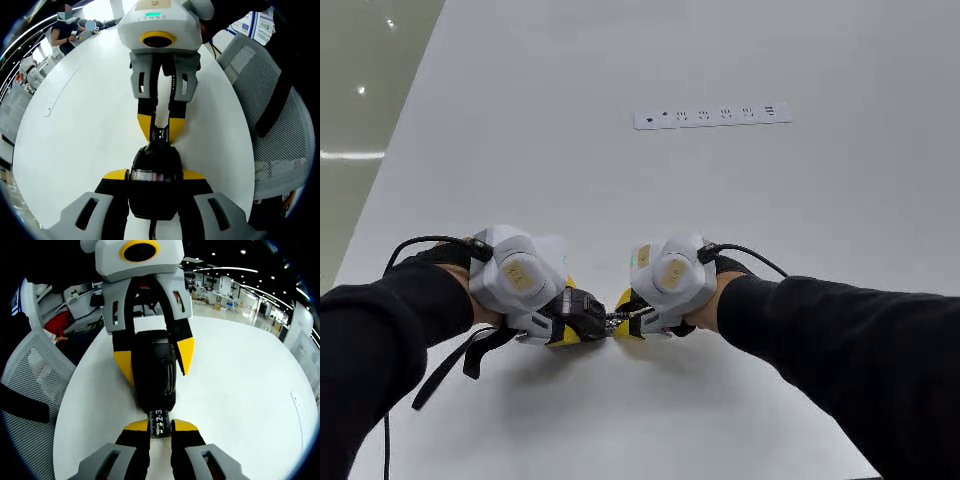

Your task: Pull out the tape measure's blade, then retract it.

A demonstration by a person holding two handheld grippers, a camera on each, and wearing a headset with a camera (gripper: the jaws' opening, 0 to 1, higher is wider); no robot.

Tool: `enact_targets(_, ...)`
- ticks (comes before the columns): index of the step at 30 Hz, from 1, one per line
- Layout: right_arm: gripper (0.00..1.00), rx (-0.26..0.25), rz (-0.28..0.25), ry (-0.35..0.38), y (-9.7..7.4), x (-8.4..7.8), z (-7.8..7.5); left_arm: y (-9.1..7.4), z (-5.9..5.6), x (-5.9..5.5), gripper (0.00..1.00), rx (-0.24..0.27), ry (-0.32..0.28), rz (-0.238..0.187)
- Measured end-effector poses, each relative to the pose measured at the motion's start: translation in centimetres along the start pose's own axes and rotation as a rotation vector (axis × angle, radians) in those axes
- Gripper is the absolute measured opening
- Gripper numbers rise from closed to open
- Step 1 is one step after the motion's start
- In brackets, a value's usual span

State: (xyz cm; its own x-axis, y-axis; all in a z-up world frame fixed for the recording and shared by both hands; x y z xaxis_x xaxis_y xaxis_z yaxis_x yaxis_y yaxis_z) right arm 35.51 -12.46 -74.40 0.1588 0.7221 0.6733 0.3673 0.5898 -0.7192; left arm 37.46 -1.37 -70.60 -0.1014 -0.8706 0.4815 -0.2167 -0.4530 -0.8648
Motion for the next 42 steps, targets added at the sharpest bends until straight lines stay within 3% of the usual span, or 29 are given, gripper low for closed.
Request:
enact_targets(6,0.10,0.018,0.005,-0.016,-0.1,0.1,-0.2,-0.1,0.0,-0.1,0.32,0.001,0.000,-0.004)
enact_targets(42,0.09,0.003,0.033,-0.005,-1.0,-0.8,-0.7,-0.1,0.1,-0.2,0.32,0.007,-0.015,-0.013)
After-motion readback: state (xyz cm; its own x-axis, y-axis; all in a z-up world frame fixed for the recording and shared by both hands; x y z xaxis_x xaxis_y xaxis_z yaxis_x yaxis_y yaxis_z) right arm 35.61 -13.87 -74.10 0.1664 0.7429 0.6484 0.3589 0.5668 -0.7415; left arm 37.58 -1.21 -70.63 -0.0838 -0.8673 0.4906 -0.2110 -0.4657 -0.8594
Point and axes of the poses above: the centre of the closed fingertips' face, and the gripper's own axes: y roughly forward along the fingers, z roughly to its left, x roughly out of its top, the point moved 7 cm from there along -y, roughly backward along the fingers, and after that the axes turned 15 degrees about -x, right-handed, at the moved point
